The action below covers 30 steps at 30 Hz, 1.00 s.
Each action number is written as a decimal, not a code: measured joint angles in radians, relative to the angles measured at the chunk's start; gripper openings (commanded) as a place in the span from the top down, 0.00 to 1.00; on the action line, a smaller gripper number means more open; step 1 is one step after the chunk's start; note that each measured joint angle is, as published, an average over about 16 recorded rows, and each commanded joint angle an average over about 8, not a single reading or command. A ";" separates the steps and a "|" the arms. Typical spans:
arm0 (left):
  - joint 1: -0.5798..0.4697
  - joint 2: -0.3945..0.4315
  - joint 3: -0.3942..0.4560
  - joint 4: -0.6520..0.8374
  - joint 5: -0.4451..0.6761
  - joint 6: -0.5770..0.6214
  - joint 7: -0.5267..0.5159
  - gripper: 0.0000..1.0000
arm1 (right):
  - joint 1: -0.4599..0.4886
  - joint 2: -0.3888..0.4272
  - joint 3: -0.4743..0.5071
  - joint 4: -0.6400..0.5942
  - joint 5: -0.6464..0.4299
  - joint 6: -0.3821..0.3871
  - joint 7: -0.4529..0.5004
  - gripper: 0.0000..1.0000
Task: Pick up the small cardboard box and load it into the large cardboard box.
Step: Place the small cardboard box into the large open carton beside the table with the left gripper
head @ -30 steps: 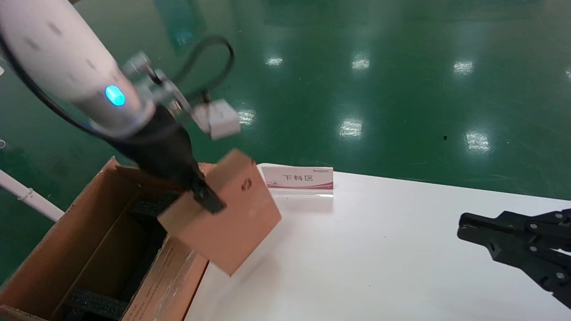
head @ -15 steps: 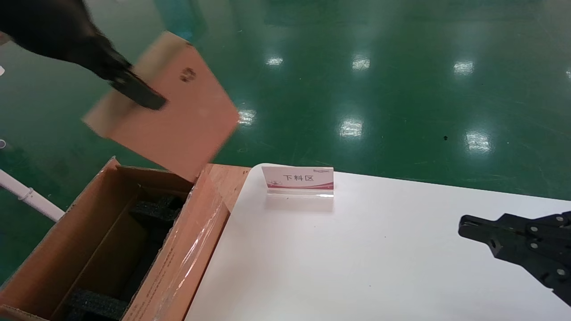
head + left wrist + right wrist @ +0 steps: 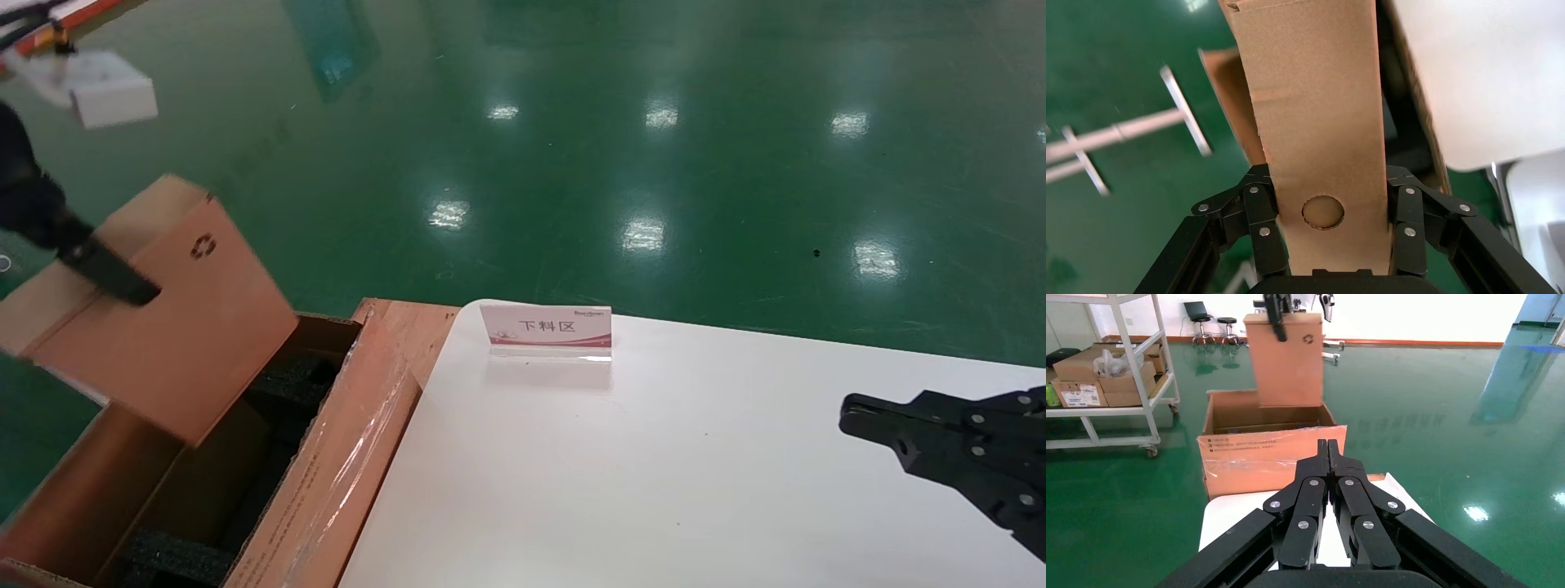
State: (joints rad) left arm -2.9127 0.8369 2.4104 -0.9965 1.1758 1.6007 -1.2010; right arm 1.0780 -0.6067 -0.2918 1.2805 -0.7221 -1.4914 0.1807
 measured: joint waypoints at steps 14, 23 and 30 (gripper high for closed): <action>0.016 -0.082 0.171 0.011 -0.073 -0.039 -0.012 1.00 | 0.000 0.000 -0.001 0.000 0.001 0.000 0.000 0.00; 0.041 -0.160 0.172 -0.041 -0.025 -0.098 -0.049 1.00 | 0.000 0.001 -0.001 0.000 0.001 0.001 -0.001 0.00; 0.074 -0.217 0.173 -0.104 0.027 -0.166 -0.101 1.00 | 0.000 0.001 -0.002 0.000 0.001 0.001 -0.001 0.00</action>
State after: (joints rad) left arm -2.8387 0.6197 2.5831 -1.1004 1.2025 1.4346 -1.3022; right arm 1.0784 -0.6060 -0.2936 1.2805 -0.7209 -1.4906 0.1798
